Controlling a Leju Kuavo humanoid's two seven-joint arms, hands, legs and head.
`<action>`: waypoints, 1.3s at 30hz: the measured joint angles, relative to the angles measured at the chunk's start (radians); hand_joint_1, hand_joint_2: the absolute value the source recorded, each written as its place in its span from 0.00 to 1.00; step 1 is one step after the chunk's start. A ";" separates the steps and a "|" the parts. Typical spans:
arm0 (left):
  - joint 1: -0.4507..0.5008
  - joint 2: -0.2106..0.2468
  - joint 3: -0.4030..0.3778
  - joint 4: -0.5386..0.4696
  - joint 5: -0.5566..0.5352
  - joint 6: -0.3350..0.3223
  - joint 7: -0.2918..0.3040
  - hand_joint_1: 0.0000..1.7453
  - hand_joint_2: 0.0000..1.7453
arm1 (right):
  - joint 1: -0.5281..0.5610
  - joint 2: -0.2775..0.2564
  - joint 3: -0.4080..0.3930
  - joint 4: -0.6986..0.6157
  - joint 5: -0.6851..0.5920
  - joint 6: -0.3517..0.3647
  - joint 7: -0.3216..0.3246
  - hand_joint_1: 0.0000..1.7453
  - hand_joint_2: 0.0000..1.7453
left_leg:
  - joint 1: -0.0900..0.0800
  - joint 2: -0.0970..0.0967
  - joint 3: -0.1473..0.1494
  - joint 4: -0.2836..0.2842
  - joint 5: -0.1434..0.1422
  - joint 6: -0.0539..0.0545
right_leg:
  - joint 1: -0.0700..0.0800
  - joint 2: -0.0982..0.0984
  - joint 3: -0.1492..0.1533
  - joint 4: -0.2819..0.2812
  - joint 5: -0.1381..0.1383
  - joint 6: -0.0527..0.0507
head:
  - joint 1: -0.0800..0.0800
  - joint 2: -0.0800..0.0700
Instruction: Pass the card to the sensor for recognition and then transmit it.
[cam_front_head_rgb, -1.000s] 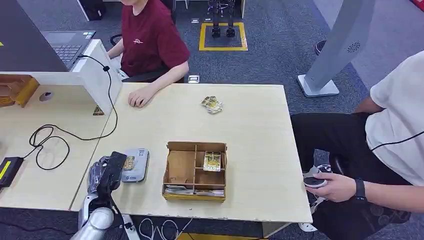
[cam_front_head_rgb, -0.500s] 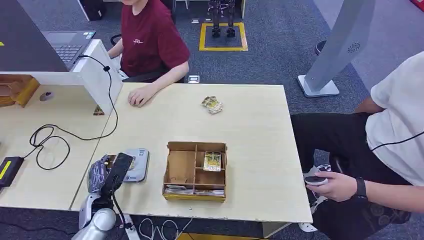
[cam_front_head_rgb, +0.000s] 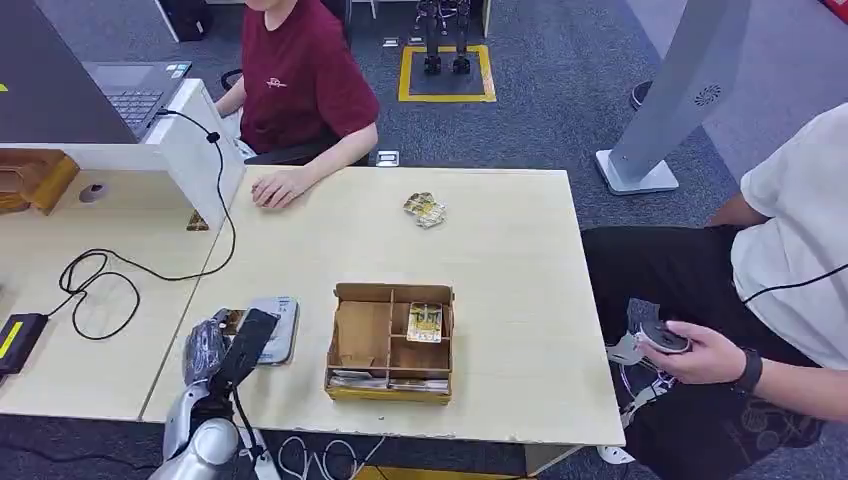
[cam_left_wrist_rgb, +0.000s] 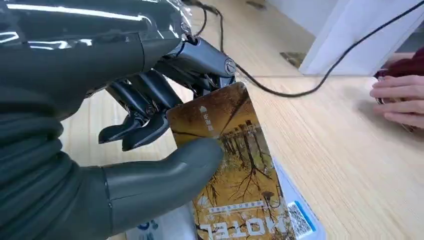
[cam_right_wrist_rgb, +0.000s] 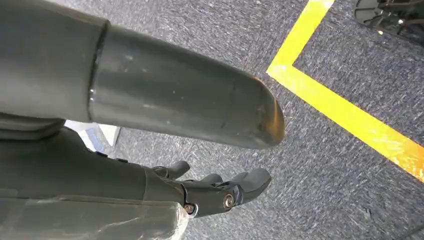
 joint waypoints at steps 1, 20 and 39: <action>0.004 -0.002 0.002 -0.012 0.058 -0.019 -0.041 1.00 1.00 | 0.001 0.000 0.000 -0.001 0.000 0.000 0.000 0.00 0.00 | 0.000 0.000 0.000 0.000 0.000 0.000 | 0.000 0.000 0.000 0.000 0.000 0.000 | 0.000 0.000; -0.022 -0.001 0.093 -0.286 0.458 0.034 -0.345 1.00 1.00 | 0.000 -0.010 0.018 0.017 0.000 -0.041 -0.009 0.00 0.00 | 0.000 0.000 0.000 0.000 0.000 0.000 | 0.000 0.000 -0.001 0.000 0.000 0.000 | 0.000 0.000; -0.094 0.045 0.093 -0.213 0.110 0.142 -0.254 1.00 1.00 | -0.021 -0.050 0.061 0.097 0.000 -0.071 -0.006 0.00 0.00 | 0.000 0.000 -0.001 0.000 0.001 -0.001 | 0.000 0.001 -0.002 0.000 0.001 -0.001 | 0.000 0.000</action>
